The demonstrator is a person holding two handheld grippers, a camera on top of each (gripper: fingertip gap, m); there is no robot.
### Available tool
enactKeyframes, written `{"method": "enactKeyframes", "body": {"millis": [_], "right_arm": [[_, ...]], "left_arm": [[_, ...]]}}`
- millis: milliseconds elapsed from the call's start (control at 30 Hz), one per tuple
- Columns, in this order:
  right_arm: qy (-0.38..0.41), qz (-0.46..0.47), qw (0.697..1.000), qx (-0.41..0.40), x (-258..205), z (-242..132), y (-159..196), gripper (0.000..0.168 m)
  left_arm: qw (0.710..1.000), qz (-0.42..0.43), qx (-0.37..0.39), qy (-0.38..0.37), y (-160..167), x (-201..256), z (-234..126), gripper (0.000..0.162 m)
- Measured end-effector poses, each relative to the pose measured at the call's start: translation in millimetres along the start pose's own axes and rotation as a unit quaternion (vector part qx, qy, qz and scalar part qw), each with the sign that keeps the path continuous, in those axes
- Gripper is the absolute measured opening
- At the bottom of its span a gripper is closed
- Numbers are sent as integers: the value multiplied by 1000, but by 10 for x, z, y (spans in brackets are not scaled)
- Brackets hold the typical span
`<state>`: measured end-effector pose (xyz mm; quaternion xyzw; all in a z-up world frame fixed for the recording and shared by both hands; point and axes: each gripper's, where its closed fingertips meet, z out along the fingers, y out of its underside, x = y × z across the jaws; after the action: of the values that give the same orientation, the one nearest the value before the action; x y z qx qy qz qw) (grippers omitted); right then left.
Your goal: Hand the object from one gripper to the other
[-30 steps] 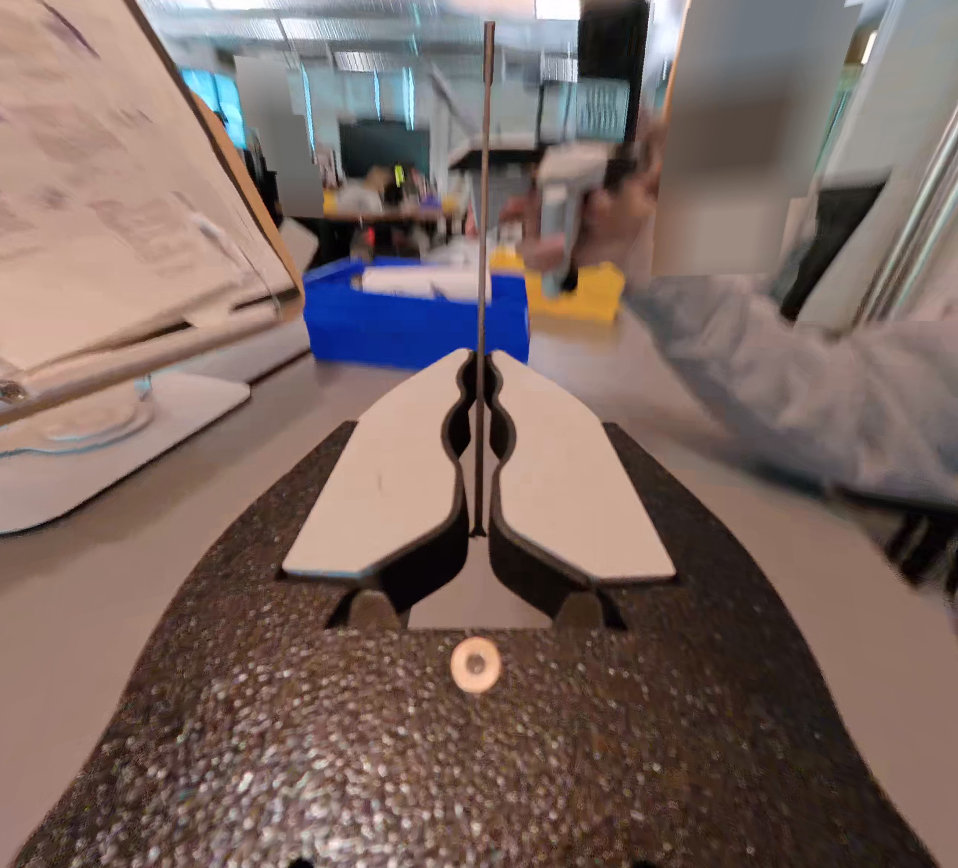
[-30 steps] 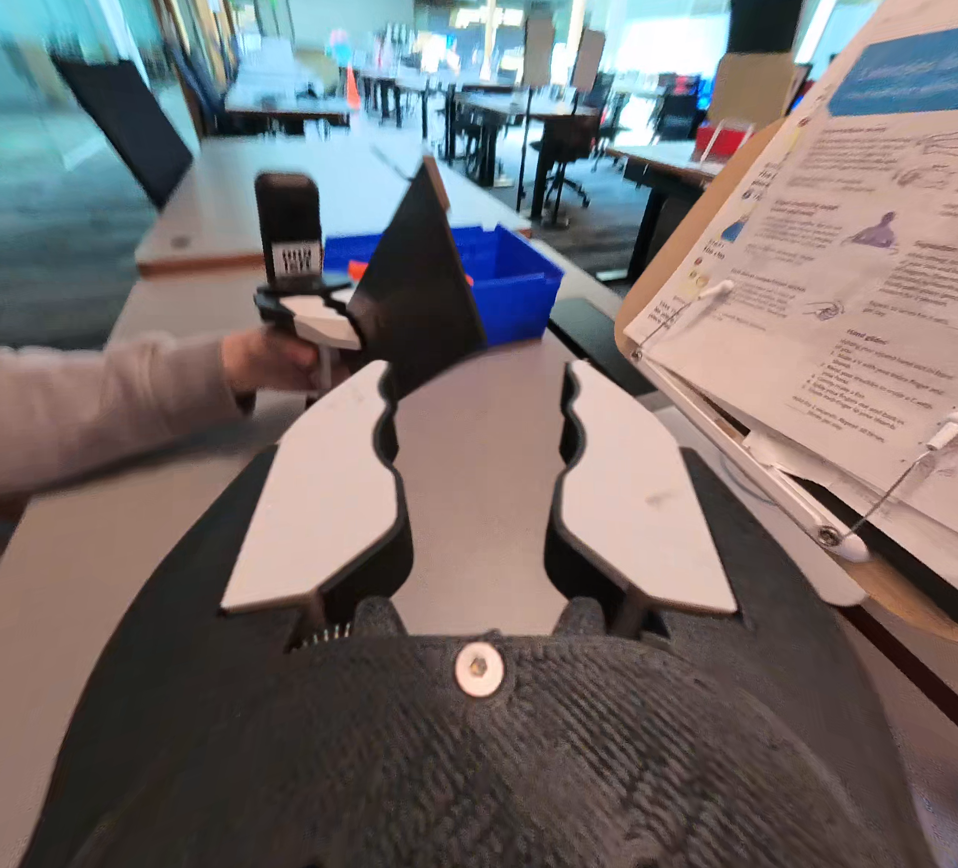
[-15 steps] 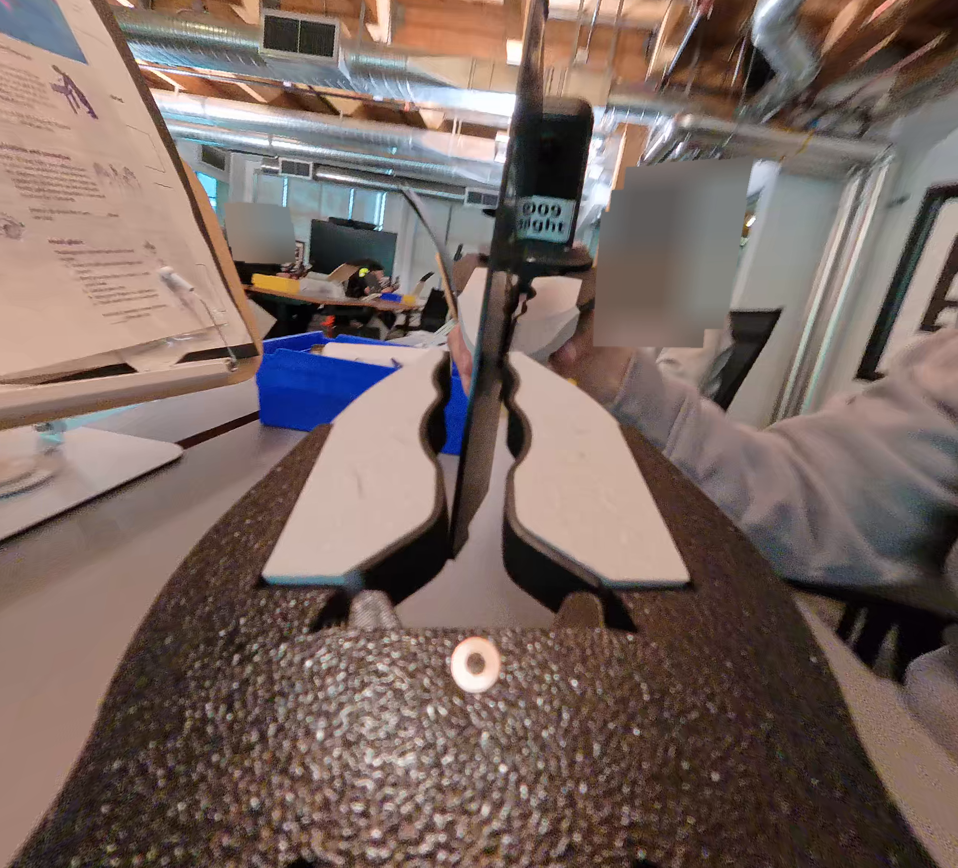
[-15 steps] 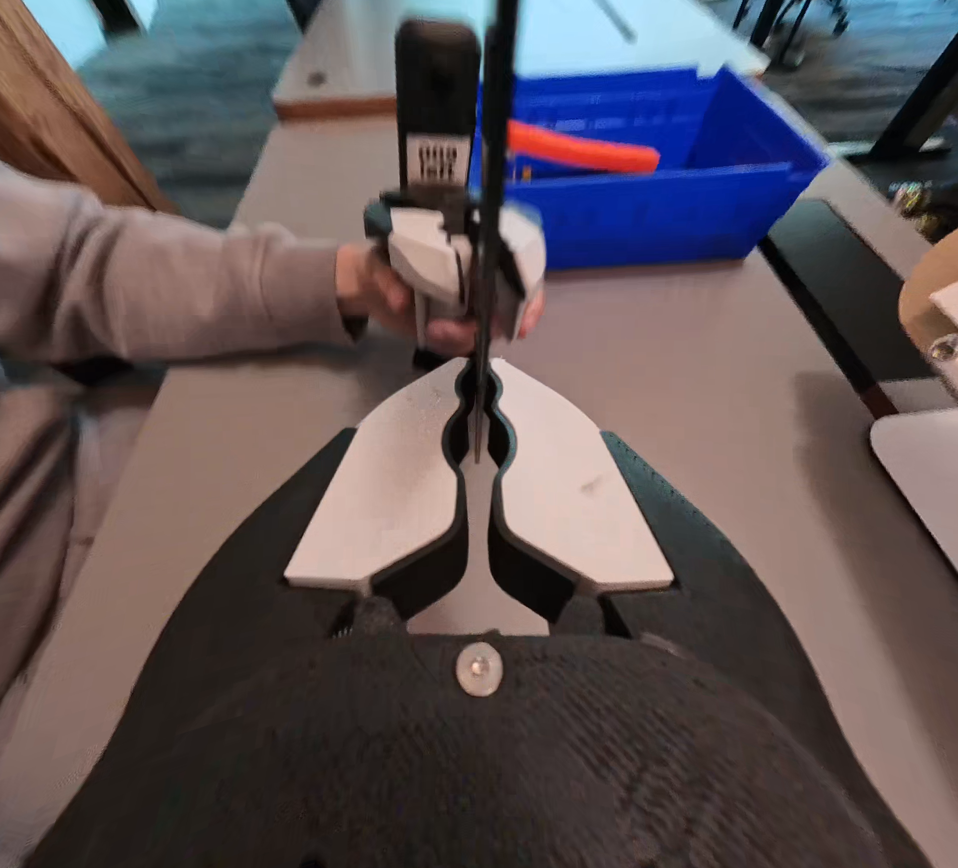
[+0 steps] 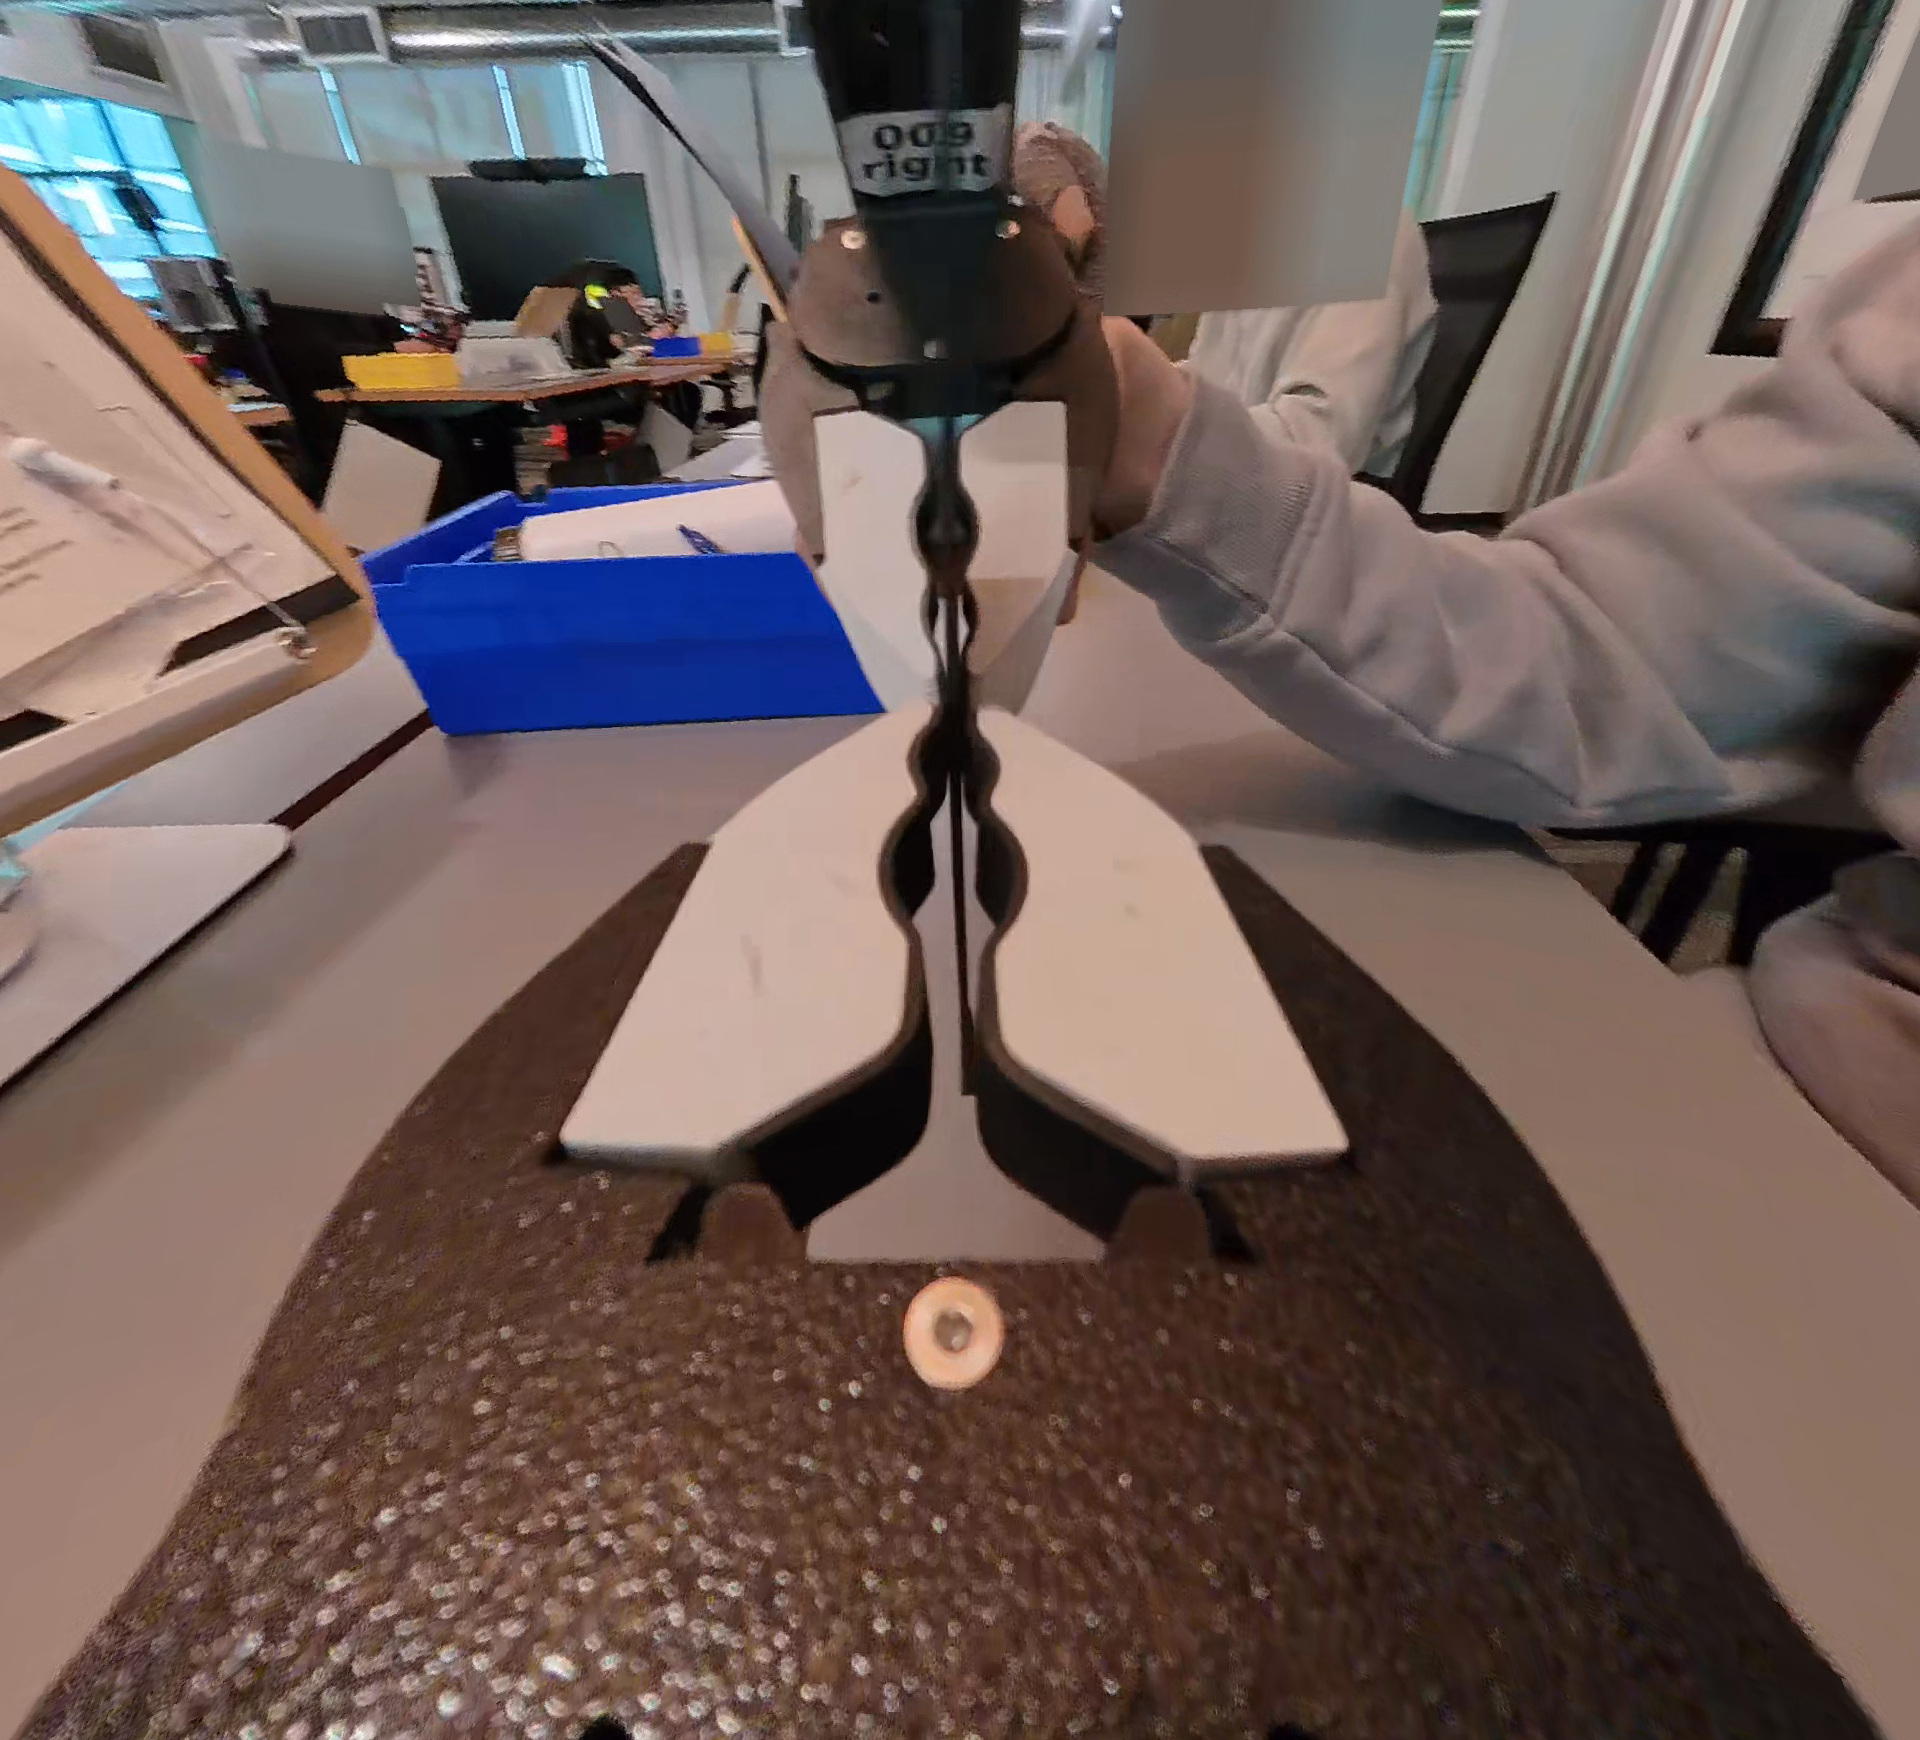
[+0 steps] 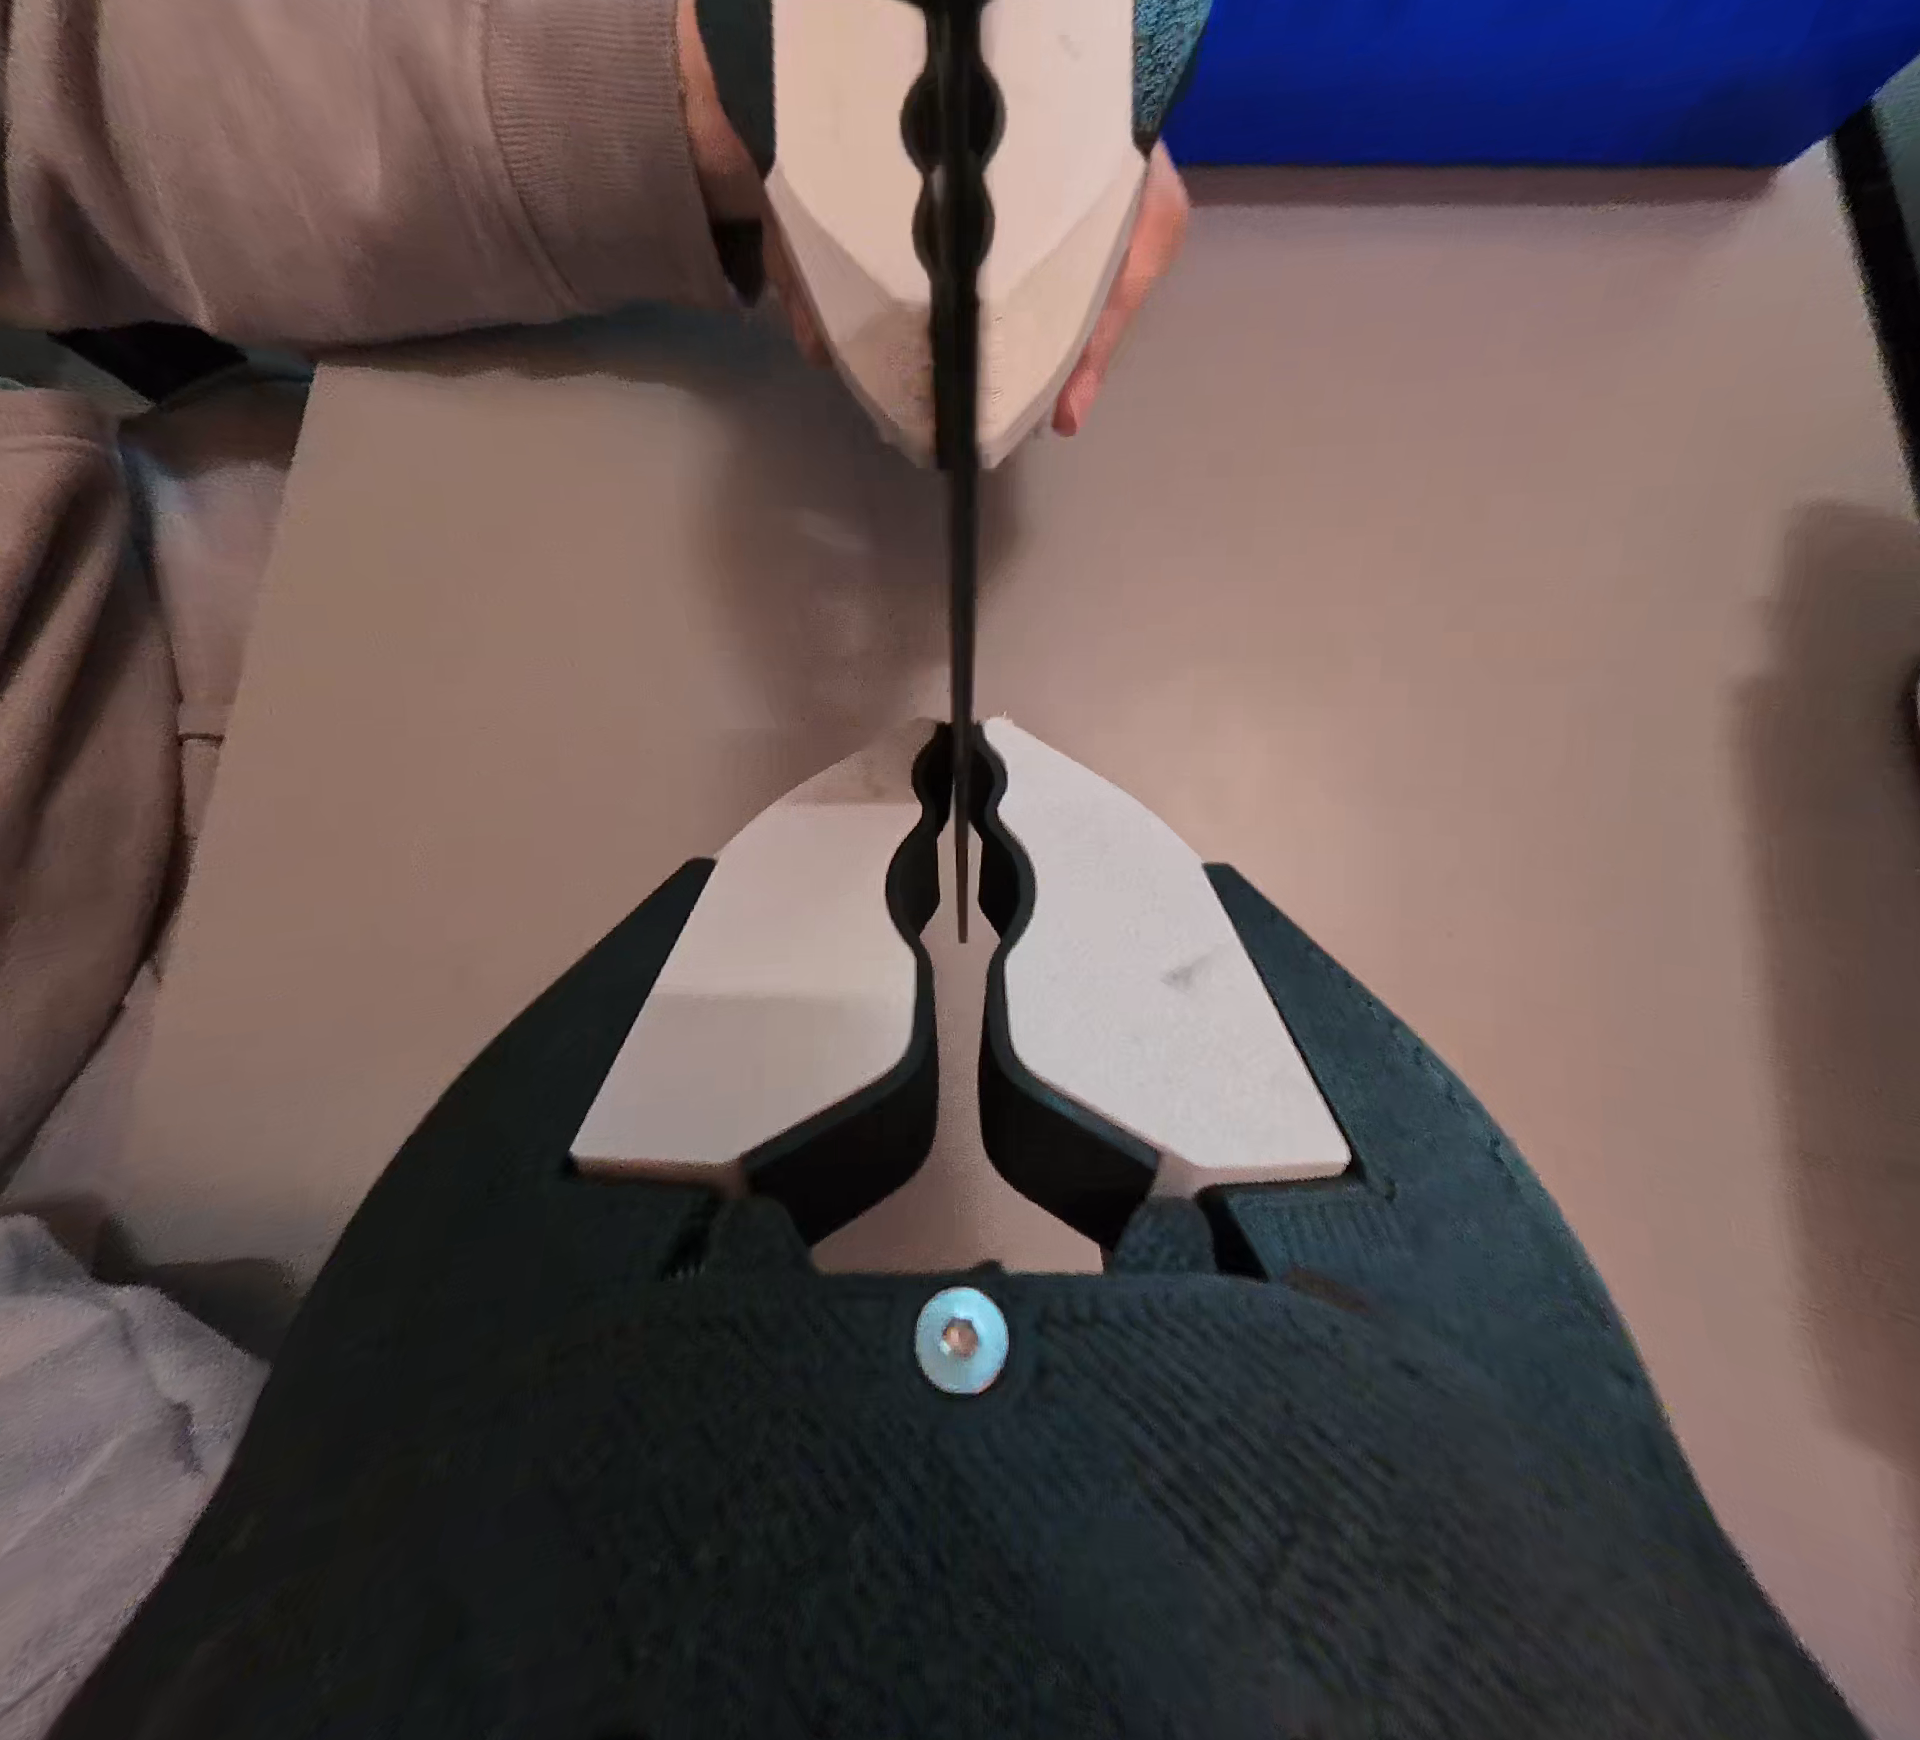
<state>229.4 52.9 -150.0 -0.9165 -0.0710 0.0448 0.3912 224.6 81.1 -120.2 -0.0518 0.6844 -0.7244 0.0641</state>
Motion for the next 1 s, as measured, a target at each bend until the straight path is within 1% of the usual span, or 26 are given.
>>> {"method": "enactKeyframes", "body": {"millis": [67,100,167,233,267,300,367,400,467,500,533,600,667,733,767,800,833,867,900,967,1000], "right_arm": [[42,-6,999,23,122,-41,-61,9],[83,-1,995,46,244,-90,-124,11],[141,24,985,98,429,-216,-251,27],[198,35,967,153,593,-330,-410,40],[227,29,957,176,656,-373,-491,46],[246,13,950,190,680,-392,-555,52],[280,-28,940,195,697,-405,-622,59],[282,-49,939,189,677,-392,-624,55],[263,-83,944,182,602,-355,-613,43],[248,-97,946,185,558,-338,-609,30],[218,-106,951,192,476,-316,-610,20],[147,-103,960,214,305,-334,-628,11],[71,-111,959,249,99,-382,-668,3],[32,-100,954,280,8,-433,-721,1],[22,-89,951,296,-2,-467,-760,1],[11,-82,943,322,-25,-523,-817,1],[2,-75,935,347,-42,-587,-869,1],[-5,-68,929,363,-47,-634,-900,2],[-1,-64,926,373,-30,-668,-918,2],[9,-52,919,390,21,-716,-939,2],[9,-45,916,398,41,-737,-946,1]], "left_arm": [[1000,-8,0,-19,-14,-76,-22,1],[999,-10,5,-49,-35,-165,-51,1],[992,10,19,-126,-89,-361,-135,1],[976,35,24,-212,-137,-538,-227,1],[972,46,16,-232,-136,-569,-241,1],[970,55,8,-235,-131,-566,-231,1],[974,61,4,-218,-119,-516,-183,1],[976,62,2,-211,-108,-498,-166,1],[980,65,-2,-189,-87,-445,-136,1],[983,66,0,-173,-90,-403,-120,1],[985,62,4,-160,-95,-368,-109,1],[991,54,14,-121,-102,-286,-107,1],[995,40,51,-79,-190,-184,-112,2],[994,33,92,-43,-284,-83,-110,3],[992,33,110,-43,-325,-75,-120,3],[991,36,121,-50,-344,-85,-128,8],[990,37,121,-57,-337,-101,-125,21],[991,33,111,-61,-304,-118,-110,31],[993,30,94,-59,-259,-123,-87,35],[996,29,72,-49,-190,-96,-36,35],[996,32,65,-45,-166,-81,-14,32]]}}
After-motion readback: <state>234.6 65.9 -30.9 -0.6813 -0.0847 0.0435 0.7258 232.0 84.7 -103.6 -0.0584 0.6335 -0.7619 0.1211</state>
